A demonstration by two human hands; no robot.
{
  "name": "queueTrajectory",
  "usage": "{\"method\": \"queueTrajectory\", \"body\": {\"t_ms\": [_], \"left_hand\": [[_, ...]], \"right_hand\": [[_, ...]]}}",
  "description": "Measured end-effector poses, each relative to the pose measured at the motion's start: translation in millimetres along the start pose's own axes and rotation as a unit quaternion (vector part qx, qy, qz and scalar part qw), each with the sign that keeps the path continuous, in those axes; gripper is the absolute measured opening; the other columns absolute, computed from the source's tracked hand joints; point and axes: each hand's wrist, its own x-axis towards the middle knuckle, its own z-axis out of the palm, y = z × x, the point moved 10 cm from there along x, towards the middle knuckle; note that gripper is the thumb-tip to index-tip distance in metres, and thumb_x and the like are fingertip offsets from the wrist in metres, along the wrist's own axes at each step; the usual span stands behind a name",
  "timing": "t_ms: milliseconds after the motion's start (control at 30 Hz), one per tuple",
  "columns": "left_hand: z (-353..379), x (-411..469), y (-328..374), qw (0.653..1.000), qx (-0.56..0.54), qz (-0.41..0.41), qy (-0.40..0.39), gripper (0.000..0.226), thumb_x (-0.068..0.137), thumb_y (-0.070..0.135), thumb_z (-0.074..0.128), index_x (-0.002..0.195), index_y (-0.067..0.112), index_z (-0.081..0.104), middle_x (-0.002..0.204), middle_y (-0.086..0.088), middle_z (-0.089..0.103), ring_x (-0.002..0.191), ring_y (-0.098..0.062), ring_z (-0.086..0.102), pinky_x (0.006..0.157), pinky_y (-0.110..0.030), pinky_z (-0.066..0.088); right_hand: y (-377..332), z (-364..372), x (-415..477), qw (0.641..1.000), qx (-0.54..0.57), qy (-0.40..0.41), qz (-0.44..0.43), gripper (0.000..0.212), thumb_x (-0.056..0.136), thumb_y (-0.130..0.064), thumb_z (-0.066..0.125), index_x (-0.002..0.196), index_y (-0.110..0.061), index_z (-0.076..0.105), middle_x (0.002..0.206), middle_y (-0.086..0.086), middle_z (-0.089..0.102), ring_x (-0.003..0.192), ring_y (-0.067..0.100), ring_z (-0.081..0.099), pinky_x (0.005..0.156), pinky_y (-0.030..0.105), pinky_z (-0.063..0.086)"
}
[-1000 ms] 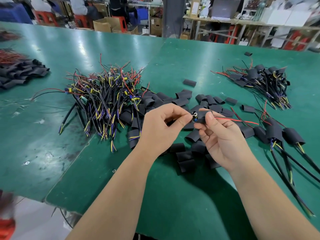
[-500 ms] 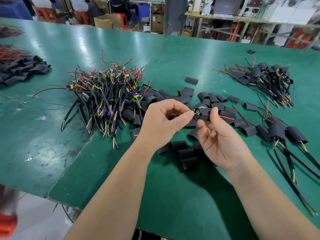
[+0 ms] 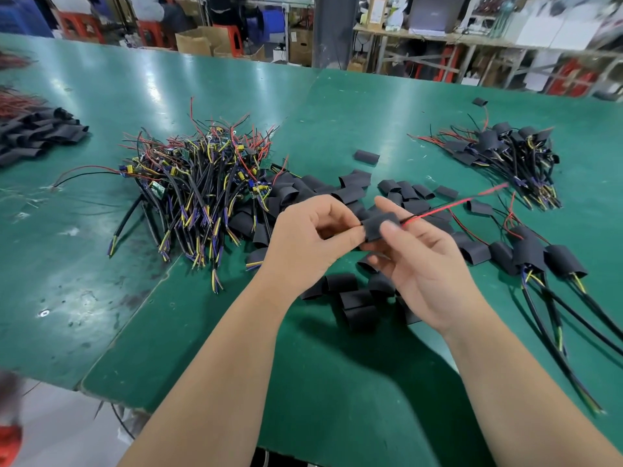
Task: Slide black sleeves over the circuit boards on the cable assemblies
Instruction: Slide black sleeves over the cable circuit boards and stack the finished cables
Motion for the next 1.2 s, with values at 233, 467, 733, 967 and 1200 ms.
{"method": "queueTrajectory", "body": {"t_ms": [233, 467, 733, 967, 1200], "left_hand": [[-43, -4, 0, 0.981, 0.079, -0.001, 0.178, 0.008, 0.085, 0.024, 0.065, 0.082, 0.019, 0.059, 0.074, 0.009, 0.065, 0.07, -0.006, 0.062, 0.07, -0.021, 0.05], [-139, -13, -16, 0.829, 0.406, -0.175, 0.343, 0.037, 0.085, 0.019, 0.054, 0.121, 0.017, 0.055, 0.129, -0.008, 0.048, 0.118, -0.031, 0.039, 0.096, -0.038, 0.031], [-188, 10, -41, 0.762, 0.514, -0.277, 0.279, 0.03, 0.088, 0.038, 0.055, 0.104, 0.018, 0.07, 0.108, -0.01, 0.066, 0.105, -0.032, 0.059, 0.095, -0.045, 0.037], [-219, 16, -69, 0.782, 0.409, -0.386, 0.269, 0.049, 0.075, 0.044, 0.07, 0.104, 0.005, 0.062, 0.105, -0.014, 0.066, 0.102, -0.033, 0.061, 0.095, -0.047, 0.046], [-201, 33, -45, 0.913, 0.14, -0.266, 0.275, 0.013, 0.089, 0.01, 0.06, 0.077, 0.008, 0.061, 0.068, 0.002, 0.07, 0.049, -0.008, 0.052, 0.058, -0.02, 0.045]], "right_hand": [[-55, -69, 11, 0.971, 0.112, 0.204, -0.06, 0.018, 0.091, 0.005, 0.052, 0.106, -0.006, 0.052, 0.075, 0.007, 0.066, 0.073, 0.023, 0.073, 0.059, 0.017, 0.052], [-127, -160, -10, 0.794, -0.502, 0.334, -0.078, 0.015, 0.071, -0.026, 0.069, 0.084, -0.028, 0.061, 0.082, 0.001, 0.066, 0.066, 0.016, 0.065, 0.056, 0.023, 0.051], [-85, -176, -8, 0.671, -0.654, 0.348, 0.033, 0.026, 0.074, -0.013, 0.069, 0.1, -0.015, 0.068, 0.099, 0.024, 0.064, 0.112, 0.041, 0.046, 0.094, 0.049, 0.042], [-83, -134, -7, 0.689, -0.653, 0.314, -0.036, 0.027, 0.078, -0.012, 0.067, 0.105, -0.013, 0.069, 0.106, 0.028, 0.057, 0.117, 0.037, 0.041, 0.099, 0.039, 0.029], [-89, -126, -11, 0.717, -0.62, 0.313, -0.062, 0.022, 0.079, -0.011, 0.063, 0.098, -0.017, 0.071, 0.102, 0.023, 0.06, 0.099, 0.037, 0.054, 0.09, 0.039, 0.04]]}}
